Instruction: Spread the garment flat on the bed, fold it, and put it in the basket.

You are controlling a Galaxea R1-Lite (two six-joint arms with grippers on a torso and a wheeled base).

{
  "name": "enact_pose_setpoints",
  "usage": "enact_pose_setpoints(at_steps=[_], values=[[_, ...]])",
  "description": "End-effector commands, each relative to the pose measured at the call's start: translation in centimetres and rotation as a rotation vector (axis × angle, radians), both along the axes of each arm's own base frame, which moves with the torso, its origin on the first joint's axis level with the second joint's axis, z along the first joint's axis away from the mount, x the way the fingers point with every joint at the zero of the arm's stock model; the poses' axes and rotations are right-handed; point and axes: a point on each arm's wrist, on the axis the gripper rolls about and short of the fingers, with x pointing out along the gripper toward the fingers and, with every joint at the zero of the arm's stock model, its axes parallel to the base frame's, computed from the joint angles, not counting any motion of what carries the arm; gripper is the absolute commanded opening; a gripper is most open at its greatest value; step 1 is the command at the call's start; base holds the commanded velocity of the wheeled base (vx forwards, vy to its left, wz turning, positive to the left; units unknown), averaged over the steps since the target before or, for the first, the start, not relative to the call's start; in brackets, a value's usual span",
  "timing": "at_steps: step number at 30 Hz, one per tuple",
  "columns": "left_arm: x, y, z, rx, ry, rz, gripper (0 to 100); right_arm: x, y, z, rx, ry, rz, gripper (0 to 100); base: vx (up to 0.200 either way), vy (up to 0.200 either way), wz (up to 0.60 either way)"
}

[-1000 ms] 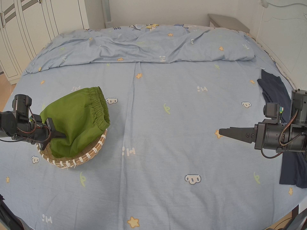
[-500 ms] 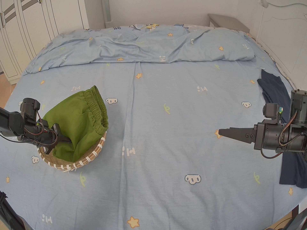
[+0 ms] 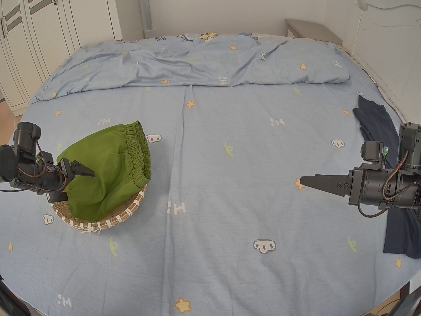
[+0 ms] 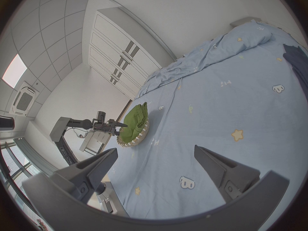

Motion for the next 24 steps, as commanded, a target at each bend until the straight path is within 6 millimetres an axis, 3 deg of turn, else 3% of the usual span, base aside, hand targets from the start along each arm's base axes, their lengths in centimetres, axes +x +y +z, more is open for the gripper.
enact_pose_setpoints(at_steps=[1,6,9,14,22,24], values=[[-4.1,-0.6,4.9,0.068,-0.132,0.009,100,-0.4,-0.2,0.1,-0.001,-0.012,-0.004,100,0.0,0.0,0.0],[-7.6,-1.8,7.1,0.188,-0.223,0.012,100,-4.2,-2.7,0.7,-0.029,-0.13,-0.044,100,0.0,0.0,0.0],[-10.5,-3.4,8.2,0.216,-0.3,-0.04,100,-6.8,-4.2,-0.3,-0.06,-0.167,-0.079,100,0.0,0.0,0.0],[-15.4,-4.8,8.5,0.255,-0.397,-0.058,100,-11.8,-6.4,-2.8,-0.103,-0.234,-0.148,100,0.0,0.0,0.0],[-24.3,-5.5,5.6,0.344,-0.532,0.036,100,-18.4,-7.6,-5.8,-0.073,-0.312,-0.193,100,0.0,0.0,0.0],[-26.6,-5.5,4.0,0.343,-0.574,0.051,100,-20.1,-7.8,-6.5,-0.061,-0.307,-0.194,100,0.0,0.0,0.0]])
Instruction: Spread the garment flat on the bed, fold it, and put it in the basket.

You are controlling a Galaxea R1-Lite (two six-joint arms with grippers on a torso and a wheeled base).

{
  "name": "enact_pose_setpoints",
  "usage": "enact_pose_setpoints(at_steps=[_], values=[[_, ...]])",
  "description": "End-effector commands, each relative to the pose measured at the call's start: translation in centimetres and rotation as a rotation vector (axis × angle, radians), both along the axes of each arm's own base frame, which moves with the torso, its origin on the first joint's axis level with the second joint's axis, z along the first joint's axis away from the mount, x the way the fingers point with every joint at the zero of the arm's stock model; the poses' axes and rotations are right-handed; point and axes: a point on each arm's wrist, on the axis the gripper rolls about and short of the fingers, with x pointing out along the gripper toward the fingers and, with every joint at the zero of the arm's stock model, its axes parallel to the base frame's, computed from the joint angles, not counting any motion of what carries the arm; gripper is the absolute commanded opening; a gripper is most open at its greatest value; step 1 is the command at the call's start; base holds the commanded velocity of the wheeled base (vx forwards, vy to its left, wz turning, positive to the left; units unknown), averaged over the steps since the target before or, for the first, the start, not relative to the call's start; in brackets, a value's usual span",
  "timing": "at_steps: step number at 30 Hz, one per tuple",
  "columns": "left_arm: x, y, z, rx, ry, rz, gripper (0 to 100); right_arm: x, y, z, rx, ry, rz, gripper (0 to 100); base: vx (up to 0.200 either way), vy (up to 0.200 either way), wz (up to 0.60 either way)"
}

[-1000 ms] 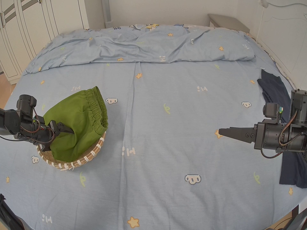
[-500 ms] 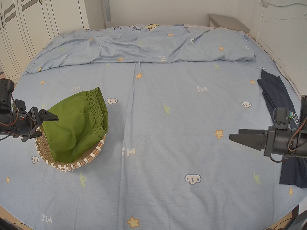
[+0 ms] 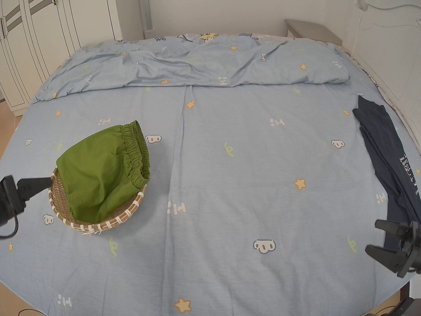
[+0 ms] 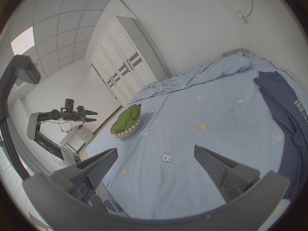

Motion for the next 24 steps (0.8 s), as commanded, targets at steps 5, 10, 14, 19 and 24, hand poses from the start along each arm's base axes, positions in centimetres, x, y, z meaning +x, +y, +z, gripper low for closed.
enact_pose_setpoints(at_steps=[5,10,14,19,24], values=[[-11.8,-0.4,-6.9,0.021,-0.249,0.005,100,-9.0,-1.5,-3.7,0.061,-0.105,-0.033,100,0.0,0.0,0.0],[-13.0,-0.4,-10.1,0.018,-0.265,-0.009,100,-10.1,-1.7,-4.6,0.065,-0.129,-0.047,100,0.0,0.0,0.0],[-13.6,-0.3,-12.1,0.011,-0.286,-0.045,100,-10.4,-1.7,-5.5,0.062,-0.149,-0.05,100,0.0,0.0,0.0],[-13.3,-0.2,-15.3,0.036,-0.357,-0.015,100,-9.7,-1.9,-7.0,0.002,-0.161,-0.19,100,0.0,0.0,0.0],[-12.9,0.0,-15.7,0.154,-0.413,0.059,100,-9.5,-2.2,-6.9,-0.021,-0.199,-0.339,100,0.0,0.0,0.0]])
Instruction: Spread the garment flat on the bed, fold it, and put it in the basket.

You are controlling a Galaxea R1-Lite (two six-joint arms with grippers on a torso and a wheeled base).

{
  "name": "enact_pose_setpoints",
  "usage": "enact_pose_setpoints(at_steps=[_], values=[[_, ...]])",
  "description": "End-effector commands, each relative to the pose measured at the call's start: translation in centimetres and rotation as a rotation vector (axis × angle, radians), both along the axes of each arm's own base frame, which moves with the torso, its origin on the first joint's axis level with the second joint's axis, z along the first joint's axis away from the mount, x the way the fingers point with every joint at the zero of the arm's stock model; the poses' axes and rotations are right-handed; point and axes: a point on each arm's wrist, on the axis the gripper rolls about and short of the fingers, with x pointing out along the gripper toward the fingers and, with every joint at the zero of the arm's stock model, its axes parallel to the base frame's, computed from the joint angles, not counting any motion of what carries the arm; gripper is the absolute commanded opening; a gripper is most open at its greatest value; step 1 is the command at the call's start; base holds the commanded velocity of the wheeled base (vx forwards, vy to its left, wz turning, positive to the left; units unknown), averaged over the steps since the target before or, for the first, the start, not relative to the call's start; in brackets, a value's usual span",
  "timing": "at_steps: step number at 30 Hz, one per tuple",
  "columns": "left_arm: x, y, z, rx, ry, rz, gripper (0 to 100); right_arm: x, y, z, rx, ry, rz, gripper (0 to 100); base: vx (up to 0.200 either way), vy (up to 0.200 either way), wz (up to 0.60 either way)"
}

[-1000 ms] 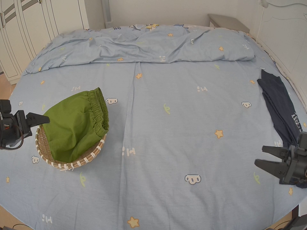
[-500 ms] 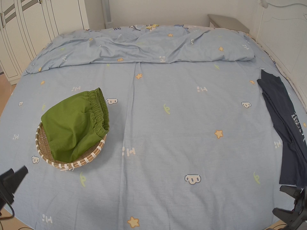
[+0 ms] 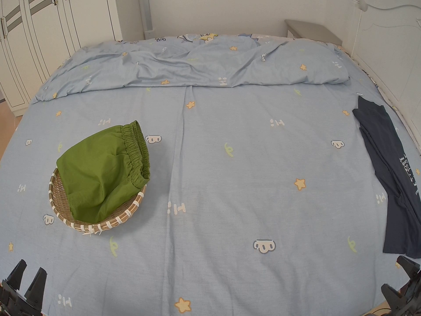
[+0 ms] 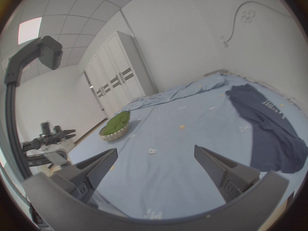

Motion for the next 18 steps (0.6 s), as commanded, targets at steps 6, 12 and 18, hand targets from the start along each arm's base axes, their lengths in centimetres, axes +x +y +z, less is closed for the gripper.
enact_pose_setpoints(at_steps=[6,12,18], values=[[0.01,0.17,-2.32,0.269,0.025,0.062,100,0.34,-0.41,-1.09,-0.026,-0.046,-0.207,100,0.0,0.0,0.0],[-0.2,0.05,-2.43,0.263,-0.001,0.155,100,0.44,-0.8,-0.95,-0.039,-0.062,-0.407,100,0.0,0.0,0.0],[-0.6,0.08,-2.53,0.223,-0.049,0.165,100,-0.34,-0.51,-1.63,-0.221,-0.149,-0.479,100,0.0,0.0,0.0]])
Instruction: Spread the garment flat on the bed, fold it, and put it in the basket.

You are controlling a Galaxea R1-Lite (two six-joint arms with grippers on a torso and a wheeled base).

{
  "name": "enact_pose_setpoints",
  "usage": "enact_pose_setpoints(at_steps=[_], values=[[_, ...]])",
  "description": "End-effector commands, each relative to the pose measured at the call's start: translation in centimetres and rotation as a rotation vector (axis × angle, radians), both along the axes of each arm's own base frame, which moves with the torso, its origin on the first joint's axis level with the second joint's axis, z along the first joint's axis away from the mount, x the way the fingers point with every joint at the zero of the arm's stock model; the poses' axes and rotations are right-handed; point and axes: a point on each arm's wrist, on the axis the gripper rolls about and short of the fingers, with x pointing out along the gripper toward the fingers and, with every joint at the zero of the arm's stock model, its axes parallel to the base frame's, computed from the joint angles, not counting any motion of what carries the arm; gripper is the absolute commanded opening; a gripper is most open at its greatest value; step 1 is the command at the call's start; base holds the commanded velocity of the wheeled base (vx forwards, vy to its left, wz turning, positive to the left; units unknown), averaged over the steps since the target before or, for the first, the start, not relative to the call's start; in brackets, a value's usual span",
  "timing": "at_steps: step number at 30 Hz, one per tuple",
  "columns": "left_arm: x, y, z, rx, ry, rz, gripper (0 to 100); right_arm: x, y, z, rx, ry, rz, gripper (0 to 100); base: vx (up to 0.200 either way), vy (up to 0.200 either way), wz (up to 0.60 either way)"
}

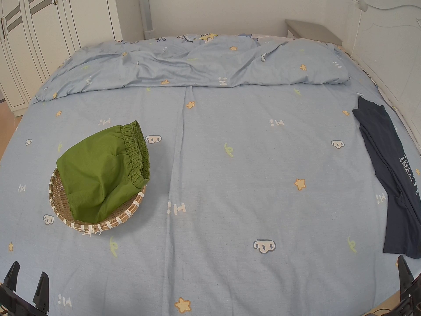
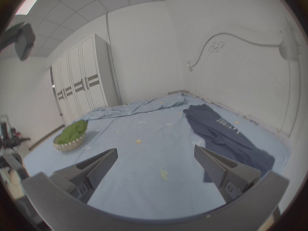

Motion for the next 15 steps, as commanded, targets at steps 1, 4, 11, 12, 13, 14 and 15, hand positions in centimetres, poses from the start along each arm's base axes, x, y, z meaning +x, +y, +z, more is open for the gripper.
enact_pose_setpoints(at_steps=[1,4,11,12,13,14,15], values=[[-0.23,0.01,-0.5,-0.016,-0.031,0.019,100,-0.43,0.25,-1.01,-0.139,-0.014,-0.028,100,0.0,0.0,0.0],[-0.22,0.02,-0.47,0.065,-0.031,0.022,100,-0.42,0.28,-1.01,-0.137,-0.013,-0.014,100,0.0,0.0,0.0],[-0.22,-0.29,-0.88,0.181,0.008,-0.123,100,-0.43,0.26,-1.07,-0.094,-0.007,-0.02,100,0.0,0.0,0.0],[-0.22,-0.3,-0.88,0.182,0.008,-0.127,100,-0.43,0.26,-1.07,-0.094,-0.007,-0.02,100,0.0,0.0,0.0],[-0.22,-0.3,-0.86,0.162,0.006,-0.13,100,-0.43,0.27,-1.07,-0.102,-0.008,-0.018,100,0.0,0.0,0.0],[-0.22,-0.27,-0.88,0.144,0.008,-0.123,100,-0.43,0.27,-1.07,-0.107,-0.008,-0.017,100,0.0,0.0,0.0],[-0.22,-0.27,-0.88,0.144,0.008,-0.123,100,-0.43,0.27,-1.07,-0.107,-0.008,-0.017,100,0.0,0.0,0.0]])
